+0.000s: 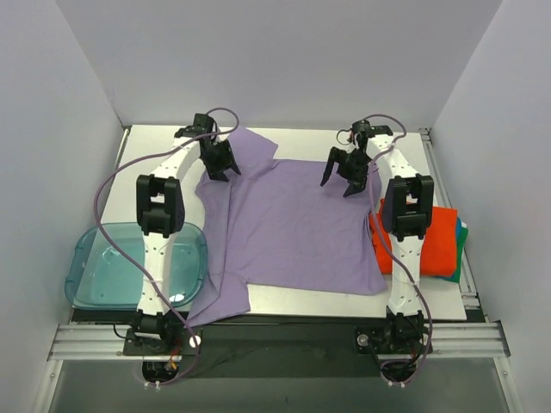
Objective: Fold and stack the t-shirts
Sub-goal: Flatten out the tshirt
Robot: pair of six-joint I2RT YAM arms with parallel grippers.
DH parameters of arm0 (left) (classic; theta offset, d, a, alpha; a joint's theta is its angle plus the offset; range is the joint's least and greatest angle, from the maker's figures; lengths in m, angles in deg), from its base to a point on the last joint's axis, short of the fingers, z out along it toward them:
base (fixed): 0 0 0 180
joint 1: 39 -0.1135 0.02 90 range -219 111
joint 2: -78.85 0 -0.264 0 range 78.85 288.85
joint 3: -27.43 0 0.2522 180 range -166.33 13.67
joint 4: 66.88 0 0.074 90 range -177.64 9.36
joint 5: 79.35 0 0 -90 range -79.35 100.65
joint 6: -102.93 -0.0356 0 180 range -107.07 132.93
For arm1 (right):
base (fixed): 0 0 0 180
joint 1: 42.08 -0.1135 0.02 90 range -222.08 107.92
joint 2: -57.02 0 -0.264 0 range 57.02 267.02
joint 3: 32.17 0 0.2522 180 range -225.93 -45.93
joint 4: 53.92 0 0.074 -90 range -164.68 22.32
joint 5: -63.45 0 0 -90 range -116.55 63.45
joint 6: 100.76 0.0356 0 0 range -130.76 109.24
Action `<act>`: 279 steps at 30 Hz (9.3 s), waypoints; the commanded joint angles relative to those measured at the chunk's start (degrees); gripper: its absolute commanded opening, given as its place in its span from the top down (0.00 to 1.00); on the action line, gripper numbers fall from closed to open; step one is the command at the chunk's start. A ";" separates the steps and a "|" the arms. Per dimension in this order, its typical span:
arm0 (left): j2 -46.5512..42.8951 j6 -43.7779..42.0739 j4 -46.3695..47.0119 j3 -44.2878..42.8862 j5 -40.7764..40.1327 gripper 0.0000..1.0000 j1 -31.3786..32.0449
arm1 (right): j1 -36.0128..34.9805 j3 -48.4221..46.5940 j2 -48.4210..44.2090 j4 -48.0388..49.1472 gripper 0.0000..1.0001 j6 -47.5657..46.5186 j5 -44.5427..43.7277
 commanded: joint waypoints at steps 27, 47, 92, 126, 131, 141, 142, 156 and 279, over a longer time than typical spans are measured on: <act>12.69 0.30 15.90 -13.50 13.73 0.36 -4.46 | 9.29 -17.24 15.31 -6.00 0.18 7.28 -2.79; -8.49 0.85 10.20 4.16 5.91 0.36 -3.41 | 4.55 -10.66 1.87 1.73 0.18 1.04 6.00; 12.07 -11.29 -3.45 -13.94 -0.61 0.34 -2.88 | 5.42 -15.13 14.34 -9.08 0.20 4.72 0.28; -10.96 -6.02 2.02 20.26 -1.48 0.33 -0.86 | -2.13 10.79 -5.35 -1.69 0.19 -1.43 3.72; -7.27 -6.63 1.76 18.41 -2.44 0.33 -0.95 | -1.78 9.30 -2.10 -2.05 0.19 -0.11 1.69; 4.86 -7.78 -1.23 -0.82 -1.83 0.33 -2.00 | 0.59 -4.40 7.83 -5.64 0.19 2.61 -0.24; 6.69 -7.78 -0.88 -2.67 -0.70 0.33 -2.00 | 0.76 -5.81 9.41 -6.00 0.20 2.96 -0.15; 10.95 -5.41 15.54 -12.63 10.38 0.33 -1.39 | 3.84 -20.07 16.29 2.68 0.20 10.96 10.74; -17.89 -15.60 1.40 31.42 -18.27 1.00 -6.22 | 1.47 5.06 -6.30 7.80 0.21 5.08 12.95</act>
